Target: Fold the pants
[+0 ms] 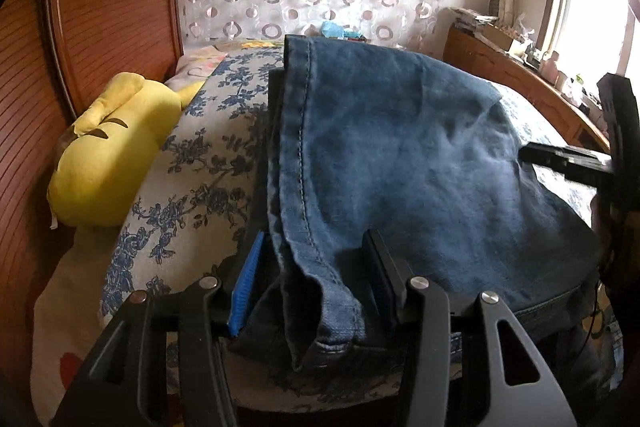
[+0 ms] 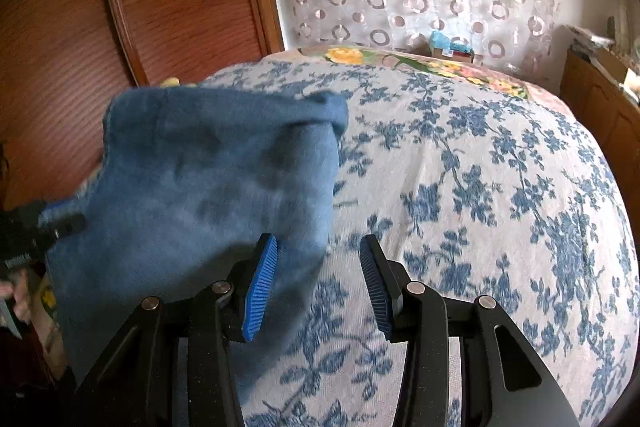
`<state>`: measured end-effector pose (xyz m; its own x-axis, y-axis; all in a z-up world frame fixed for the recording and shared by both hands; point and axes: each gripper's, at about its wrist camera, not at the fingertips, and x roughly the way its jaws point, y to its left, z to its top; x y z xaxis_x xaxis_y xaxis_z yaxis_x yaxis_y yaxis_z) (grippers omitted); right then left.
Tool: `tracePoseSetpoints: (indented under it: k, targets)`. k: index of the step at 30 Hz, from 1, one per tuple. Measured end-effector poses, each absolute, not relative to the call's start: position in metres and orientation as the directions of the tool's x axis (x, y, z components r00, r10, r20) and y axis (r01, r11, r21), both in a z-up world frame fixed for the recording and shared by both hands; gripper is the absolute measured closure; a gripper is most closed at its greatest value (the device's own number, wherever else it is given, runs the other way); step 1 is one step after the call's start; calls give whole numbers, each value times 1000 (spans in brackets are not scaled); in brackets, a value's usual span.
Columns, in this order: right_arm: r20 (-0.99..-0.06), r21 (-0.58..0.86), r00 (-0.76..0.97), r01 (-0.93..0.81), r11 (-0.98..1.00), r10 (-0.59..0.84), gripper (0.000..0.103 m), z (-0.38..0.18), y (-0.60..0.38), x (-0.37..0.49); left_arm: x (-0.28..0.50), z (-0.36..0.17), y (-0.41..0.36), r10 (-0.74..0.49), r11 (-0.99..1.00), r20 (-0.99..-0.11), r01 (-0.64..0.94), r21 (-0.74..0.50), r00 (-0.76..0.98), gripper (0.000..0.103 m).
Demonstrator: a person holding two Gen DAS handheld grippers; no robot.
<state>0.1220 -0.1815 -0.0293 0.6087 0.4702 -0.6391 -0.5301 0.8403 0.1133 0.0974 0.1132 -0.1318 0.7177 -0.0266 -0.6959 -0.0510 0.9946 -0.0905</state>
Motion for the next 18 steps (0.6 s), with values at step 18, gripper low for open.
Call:
tracePoseSetpoints:
  k: [18]
  targets:
    - [-645,121,604,-524,843,468,79,3,-115,211,96,-138,117,-54,993,-689,-32,-111,723,52]
